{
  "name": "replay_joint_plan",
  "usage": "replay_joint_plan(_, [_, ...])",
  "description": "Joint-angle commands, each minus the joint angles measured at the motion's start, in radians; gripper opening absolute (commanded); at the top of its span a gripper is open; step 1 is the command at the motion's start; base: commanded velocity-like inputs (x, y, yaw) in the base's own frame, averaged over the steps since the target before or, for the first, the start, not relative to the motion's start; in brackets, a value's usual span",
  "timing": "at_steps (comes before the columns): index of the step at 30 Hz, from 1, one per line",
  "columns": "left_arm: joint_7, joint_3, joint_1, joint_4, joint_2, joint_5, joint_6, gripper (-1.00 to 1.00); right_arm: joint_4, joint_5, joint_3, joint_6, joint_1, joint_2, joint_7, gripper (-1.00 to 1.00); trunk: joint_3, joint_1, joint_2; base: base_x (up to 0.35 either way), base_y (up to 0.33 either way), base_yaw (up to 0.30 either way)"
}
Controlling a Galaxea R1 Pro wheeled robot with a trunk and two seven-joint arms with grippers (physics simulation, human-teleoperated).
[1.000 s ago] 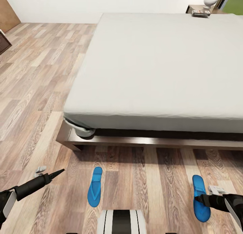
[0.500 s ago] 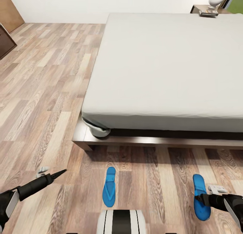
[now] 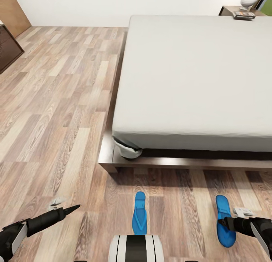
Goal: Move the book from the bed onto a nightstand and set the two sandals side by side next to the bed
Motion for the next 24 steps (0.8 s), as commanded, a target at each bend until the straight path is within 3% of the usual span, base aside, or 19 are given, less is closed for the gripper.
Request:
replay_joint_plan(1, [-0.005, 0.015, 0.001, 0.043, 0.008, 0.008, -0.017, 1.00, -0.002, 0.000, -0.004, 0.007, 0.000, 0.000, 0.003, -1.00, -0.001, 0.000, 0.000, 0.105, 0.304, 0.000])
replay_joint_plan(5, [-0.043, 0.070, 0.003, 0.144, 0.023, 0.010, -0.089, 1.00, -0.002, 0.000, -0.004, 0.008, 0.000, 0.000, 0.003, -1.00, -0.001, 0.000, 0.000, 0.104, 0.304, 0.000])
replay_joint_plan(12, [-0.059, 0.085, 0.003, 0.180, 0.030, 0.010, -0.124, 1.00, -0.002, 0.000, -0.002, 0.008, -0.001, 0.000, 0.003, -1.00, -0.001, 0.000, 0.000, 0.103, 0.304, 0.000])
replay_joint_plan(20, [-0.073, 0.098, 0.003, 0.166, 0.031, 0.012, -0.123, 1.00, -0.002, 0.000, -0.002, 0.008, 0.000, 0.001, 0.003, -1.00, -0.001, 0.000, 0.000, 0.103, 0.304, 0.000])
replay_joint_plan(22, [-0.116, 0.104, 0.003, 0.126, 0.031, 0.013, -0.115, 1.00, -0.002, 0.000, -0.001, 0.008, 0.000, 0.002, 0.003, -1.00, -0.001, 0.000, 0.000, 0.115, 0.304, 0.000])
replay_joint_plan(24, [-0.183, 0.114, 0.001, 0.056, 0.039, 0.020, -0.064, 1.00, -0.002, 0.001, -0.001, 0.008, 0.000, 0.002, 0.002, -1.00, -0.001, 0.000, 0.000, 0.129, 0.304, 0.000])
